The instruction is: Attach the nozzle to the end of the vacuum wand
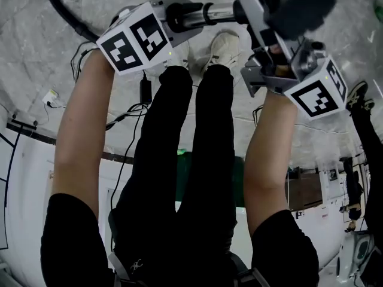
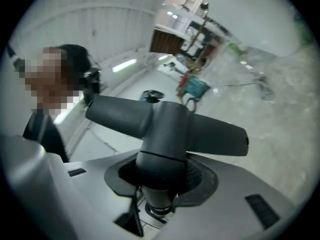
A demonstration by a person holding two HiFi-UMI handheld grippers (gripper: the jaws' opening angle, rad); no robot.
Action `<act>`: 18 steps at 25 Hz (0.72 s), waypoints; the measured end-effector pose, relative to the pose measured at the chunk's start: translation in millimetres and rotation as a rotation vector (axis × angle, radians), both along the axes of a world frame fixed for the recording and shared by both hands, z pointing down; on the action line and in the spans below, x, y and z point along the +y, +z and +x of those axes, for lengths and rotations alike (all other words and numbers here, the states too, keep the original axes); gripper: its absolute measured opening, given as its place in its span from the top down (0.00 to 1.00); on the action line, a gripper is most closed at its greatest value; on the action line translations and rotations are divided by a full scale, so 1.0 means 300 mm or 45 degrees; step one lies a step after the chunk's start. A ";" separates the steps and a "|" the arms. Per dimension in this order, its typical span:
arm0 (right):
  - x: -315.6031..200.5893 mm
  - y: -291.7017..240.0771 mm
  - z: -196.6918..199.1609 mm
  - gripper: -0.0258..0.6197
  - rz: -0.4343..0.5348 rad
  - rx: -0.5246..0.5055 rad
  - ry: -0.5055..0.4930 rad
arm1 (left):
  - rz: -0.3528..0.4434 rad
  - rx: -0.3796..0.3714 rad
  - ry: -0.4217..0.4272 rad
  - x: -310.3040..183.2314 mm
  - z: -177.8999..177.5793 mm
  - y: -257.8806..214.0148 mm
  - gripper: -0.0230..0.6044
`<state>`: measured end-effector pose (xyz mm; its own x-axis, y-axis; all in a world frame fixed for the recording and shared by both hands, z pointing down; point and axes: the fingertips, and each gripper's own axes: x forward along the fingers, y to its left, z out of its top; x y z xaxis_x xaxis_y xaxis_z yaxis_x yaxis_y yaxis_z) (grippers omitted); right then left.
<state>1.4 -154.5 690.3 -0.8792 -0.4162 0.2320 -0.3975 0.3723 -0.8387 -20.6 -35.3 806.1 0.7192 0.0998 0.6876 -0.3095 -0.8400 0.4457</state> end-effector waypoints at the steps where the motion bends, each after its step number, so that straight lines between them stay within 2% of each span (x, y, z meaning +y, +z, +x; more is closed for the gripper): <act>1: 0.010 -0.017 -0.011 0.69 0.063 -0.070 -0.096 | -0.021 0.024 0.008 0.008 0.006 -0.011 0.77; 2: 0.011 -0.020 -0.014 0.69 0.091 -0.096 -0.138 | -0.029 0.030 0.001 0.008 0.009 -0.013 0.77; 3: 0.001 -0.013 -0.011 0.70 0.087 -0.086 -0.118 | -0.024 0.019 -0.019 0.000 0.010 -0.007 0.77; 5: -0.031 0.016 0.010 0.70 0.021 0.004 0.059 | 0.024 -0.034 -0.086 -0.028 0.008 0.014 0.77; 7: -0.044 0.052 0.045 0.70 -0.095 0.155 0.274 | 0.078 -0.083 -0.141 -0.044 0.013 0.032 0.77; 9: -0.041 0.072 0.078 0.70 -0.182 0.271 0.403 | 0.091 -0.087 -0.138 -0.044 0.029 0.037 0.77; 11: -0.031 0.053 0.074 0.70 -0.146 0.233 0.375 | 0.065 -0.062 -0.081 -0.030 0.035 0.025 0.77; 15: 0.000 0.002 0.028 0.70 0.036 -0.019 0.143 | -0.050 0.016 0.061 0.021 0.043 0.004 0.78; 18: -0.005 0.001 0.017 0.70 0.066 -0.068 0.107 | -0.060 0.036 0.038 0.014 0.046 0.003 0.78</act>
<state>6.5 -156.0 690.5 -0.8512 -0.4992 0.1619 -0.3843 0.3828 -0.8401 -6.7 -31.0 807.2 0.7346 0.1534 0.6609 -0.2713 -0.8264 0.4934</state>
